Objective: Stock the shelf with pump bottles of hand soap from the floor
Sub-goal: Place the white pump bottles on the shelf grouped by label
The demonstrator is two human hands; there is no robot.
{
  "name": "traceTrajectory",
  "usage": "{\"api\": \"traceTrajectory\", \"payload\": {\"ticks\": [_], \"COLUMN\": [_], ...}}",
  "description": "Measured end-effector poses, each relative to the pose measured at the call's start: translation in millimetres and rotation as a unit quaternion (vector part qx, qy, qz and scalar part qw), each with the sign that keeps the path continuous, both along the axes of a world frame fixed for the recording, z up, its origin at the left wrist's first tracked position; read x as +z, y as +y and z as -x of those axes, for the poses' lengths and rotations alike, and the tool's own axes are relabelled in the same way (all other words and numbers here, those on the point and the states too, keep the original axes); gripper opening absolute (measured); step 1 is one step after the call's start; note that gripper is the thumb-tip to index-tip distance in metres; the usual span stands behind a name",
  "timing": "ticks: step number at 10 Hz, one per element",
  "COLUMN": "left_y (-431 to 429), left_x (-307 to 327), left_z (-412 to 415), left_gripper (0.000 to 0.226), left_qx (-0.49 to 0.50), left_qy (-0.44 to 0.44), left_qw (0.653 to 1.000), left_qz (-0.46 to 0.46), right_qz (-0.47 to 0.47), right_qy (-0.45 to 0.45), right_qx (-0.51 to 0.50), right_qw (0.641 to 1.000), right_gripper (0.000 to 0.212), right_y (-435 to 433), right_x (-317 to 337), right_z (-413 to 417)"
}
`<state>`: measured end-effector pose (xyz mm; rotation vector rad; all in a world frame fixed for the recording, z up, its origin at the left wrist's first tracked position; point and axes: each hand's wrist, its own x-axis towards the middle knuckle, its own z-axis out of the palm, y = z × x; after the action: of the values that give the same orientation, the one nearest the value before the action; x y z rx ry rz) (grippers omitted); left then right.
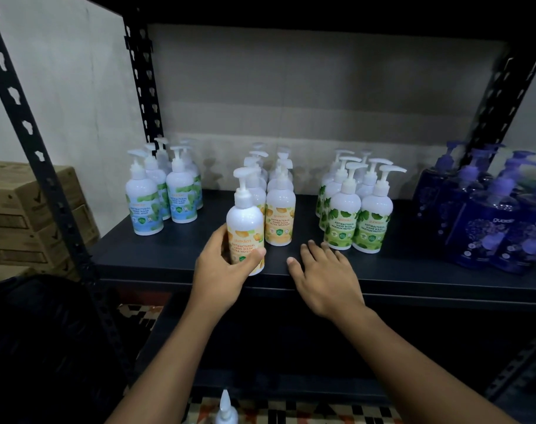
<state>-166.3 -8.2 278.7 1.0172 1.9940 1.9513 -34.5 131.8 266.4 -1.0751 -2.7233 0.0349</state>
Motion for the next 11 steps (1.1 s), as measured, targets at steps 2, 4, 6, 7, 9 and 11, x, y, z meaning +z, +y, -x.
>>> {"api": "traceTrajectory", "payload": {"ticks": [2,4,6,7,9,11], "left_y": [8,5,15,22,32,33], "left_x": [-3,-10,-11,-13,-15,-14], "left_z": [-1,4,6,8,9,8], "left_gripper": [0.058,0.077,0.057,0.057,0.054,0.054], "left_qx": [0.021,0.067,0.11,0.137,0.159,0.167], "left_qy": [0.01,0.062,0.081,0.081,0.085,0.088], "left_qw": [0.999,0.994,0.988,0.985,0.982,0.98], "left_qz": [0.022,0.052,0.071,0.067,0.06,0.059], "right_qz": [0.001,-0.001,0.005,0.004,-0.005,0.0], "right_qy": [0.001,-0.001,0.004,0.002,0.007,0.009], "right_qx": [-0.012,-0.013,-0.014,-0.015,-0.019,-0.018], "right_qw": [1.0,1.0,1.0,1.0,1.0,1.0], "right_gripper": [0.067,0.067,0.066,0.066,0.066,0.066], "right_y": [-1,-2,-2,-2,-2,-2], "right_x": [-1,0,0,1,-1,-1], "right_z": [0,0,0,1,1,1]}}
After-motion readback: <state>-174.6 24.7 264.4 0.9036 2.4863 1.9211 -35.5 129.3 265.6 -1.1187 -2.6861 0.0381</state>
